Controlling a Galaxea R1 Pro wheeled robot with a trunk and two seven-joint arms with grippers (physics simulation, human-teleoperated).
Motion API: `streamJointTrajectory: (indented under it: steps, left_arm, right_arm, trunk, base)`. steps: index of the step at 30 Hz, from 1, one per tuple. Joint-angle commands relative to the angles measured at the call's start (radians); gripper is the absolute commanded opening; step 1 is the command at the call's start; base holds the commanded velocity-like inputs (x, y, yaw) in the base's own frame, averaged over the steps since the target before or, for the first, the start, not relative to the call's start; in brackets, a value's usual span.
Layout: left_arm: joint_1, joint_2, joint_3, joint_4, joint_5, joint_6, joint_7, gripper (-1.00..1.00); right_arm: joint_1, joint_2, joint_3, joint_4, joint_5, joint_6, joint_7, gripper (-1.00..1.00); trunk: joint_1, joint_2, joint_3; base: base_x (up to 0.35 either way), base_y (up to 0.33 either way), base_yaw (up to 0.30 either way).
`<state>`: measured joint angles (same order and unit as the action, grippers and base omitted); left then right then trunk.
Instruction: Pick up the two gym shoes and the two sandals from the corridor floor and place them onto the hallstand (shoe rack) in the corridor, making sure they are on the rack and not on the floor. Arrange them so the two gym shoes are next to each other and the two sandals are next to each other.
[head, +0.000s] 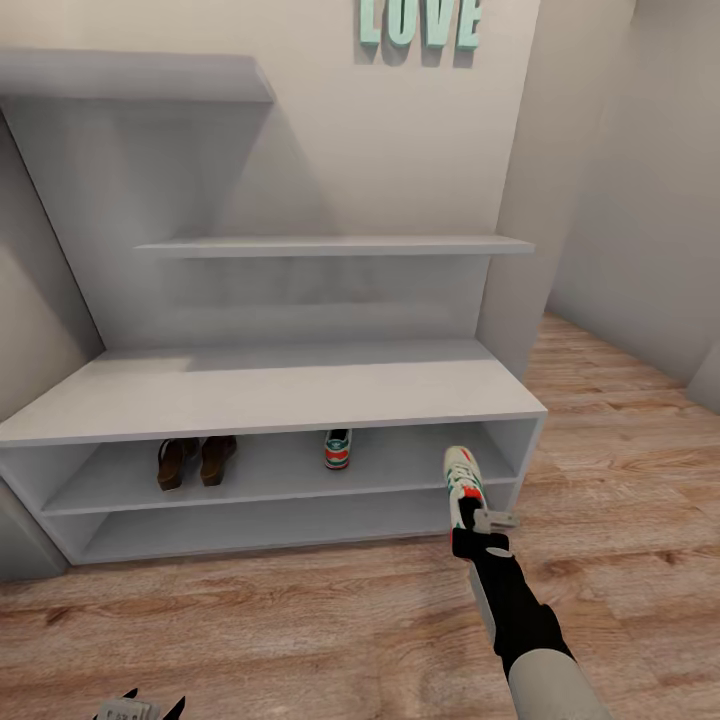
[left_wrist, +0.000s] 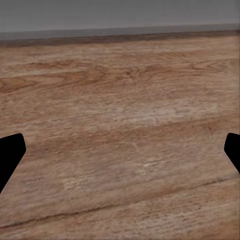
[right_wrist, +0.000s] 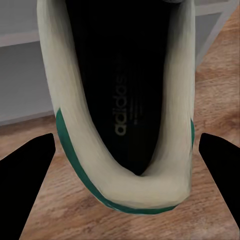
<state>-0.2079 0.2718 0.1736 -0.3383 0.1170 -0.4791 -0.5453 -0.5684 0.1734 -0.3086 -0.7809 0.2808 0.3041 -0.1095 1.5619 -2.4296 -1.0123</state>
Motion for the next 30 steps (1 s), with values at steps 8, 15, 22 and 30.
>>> streamJointTrajectory:
  steps: [8, 15, 22, 30]
  left_arm:
    - [-0.001, -0.001, 0.003, 0.002, 0.009, 0.002, -0.01, 1.0]
    - [-0.001, -0.002, 0.003, 0.002, 0.01, 0.002, -0.01, 1.0]
    - [-0.001, -0.002, 0.004, 0.002, 0.01, 0.002, -0.011, 1.0]
    - [-0.001, -0.002, 0.004, 0.004, 0.01, 0.002, -0.012, 1.0]
  right_arm:
    - [-0.001, 0.001, 0.0, 0.008, 0.007, 0.004, 0.003, -1.0]
    - [-0.001, 0.001, 0.002, 0.057, 0.006, 0.001, 0.005, -1.0]
    - [-0.001, 0.001, 0.002, 0.068, 0.006, 0.002, 0.005, -1.0]
    - [-0.001, 0.001, 0.002, 0.065, 0.006, 0.003, 0.005, -1.0]
  trunk:
    - [0.0, 0.0, -0.001]
    - [0.0, 0.0, -0.001]
    - [0.0, 0.0, -0.005]
    - [0.0, 0.0, -0.014]
  base:
    - [0.0, 0.0, 0.0]
    - [0.0, 0.0, 0.0]
    - [0.002, 0.0, 0.074]
    - [0.175, 0.126, 0.165]
